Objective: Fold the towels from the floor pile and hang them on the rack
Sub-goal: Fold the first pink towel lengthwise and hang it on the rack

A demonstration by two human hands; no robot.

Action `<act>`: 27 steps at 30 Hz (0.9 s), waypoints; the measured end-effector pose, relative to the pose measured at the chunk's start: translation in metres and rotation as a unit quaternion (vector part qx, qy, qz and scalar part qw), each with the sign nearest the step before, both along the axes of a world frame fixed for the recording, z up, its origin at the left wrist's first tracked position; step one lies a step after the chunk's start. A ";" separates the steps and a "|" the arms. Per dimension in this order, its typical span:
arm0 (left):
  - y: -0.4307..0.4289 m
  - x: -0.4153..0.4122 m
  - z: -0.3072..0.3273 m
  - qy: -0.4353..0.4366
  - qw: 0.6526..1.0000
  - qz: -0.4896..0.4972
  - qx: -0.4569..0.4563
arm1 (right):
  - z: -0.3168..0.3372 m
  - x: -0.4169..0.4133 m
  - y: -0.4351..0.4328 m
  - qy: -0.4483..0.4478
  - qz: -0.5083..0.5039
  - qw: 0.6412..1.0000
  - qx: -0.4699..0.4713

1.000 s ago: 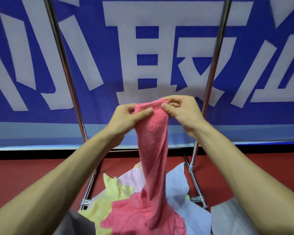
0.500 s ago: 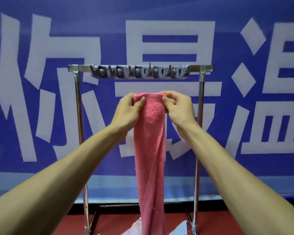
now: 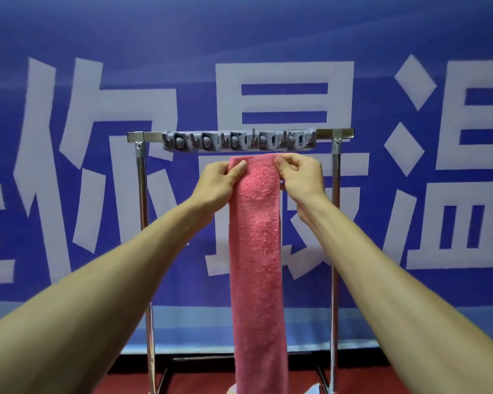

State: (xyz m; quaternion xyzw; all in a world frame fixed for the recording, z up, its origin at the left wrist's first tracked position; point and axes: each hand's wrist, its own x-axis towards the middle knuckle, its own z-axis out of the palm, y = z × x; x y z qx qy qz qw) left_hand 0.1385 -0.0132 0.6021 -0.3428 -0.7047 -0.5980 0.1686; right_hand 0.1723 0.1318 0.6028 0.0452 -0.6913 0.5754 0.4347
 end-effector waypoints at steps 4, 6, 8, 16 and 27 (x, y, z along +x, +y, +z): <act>0.004 -0.002 -0.003 -0.039 0.999 -0.012 0.033 | -0.004 0.005 0.006 -0.026 0.037 0.999 -0.013; 0.007 0.001 -0.007 -0.101 0.993 -0.041 0.049 | -0.009 0.007 0.010 -0.033 0.065 0.997 -0.035; 0.009 0.004 -0.017 -0.194 0.975 -0.075 0.077 | -0.021 0.009 0.013 -0.072 0.085 0.993 -0.041; 0.017 -0.008 -0.071 -0.332 0.936 -0.037 0.115 | -0.103 0.000 0.023 -0.226 0.222 0.942 -0.108; 0.016 -0.057 -0.171 -0.447 0.860 0.004 0.246 | -0.223 -0.019 0.037 -0.296 0.224 0.928 0.033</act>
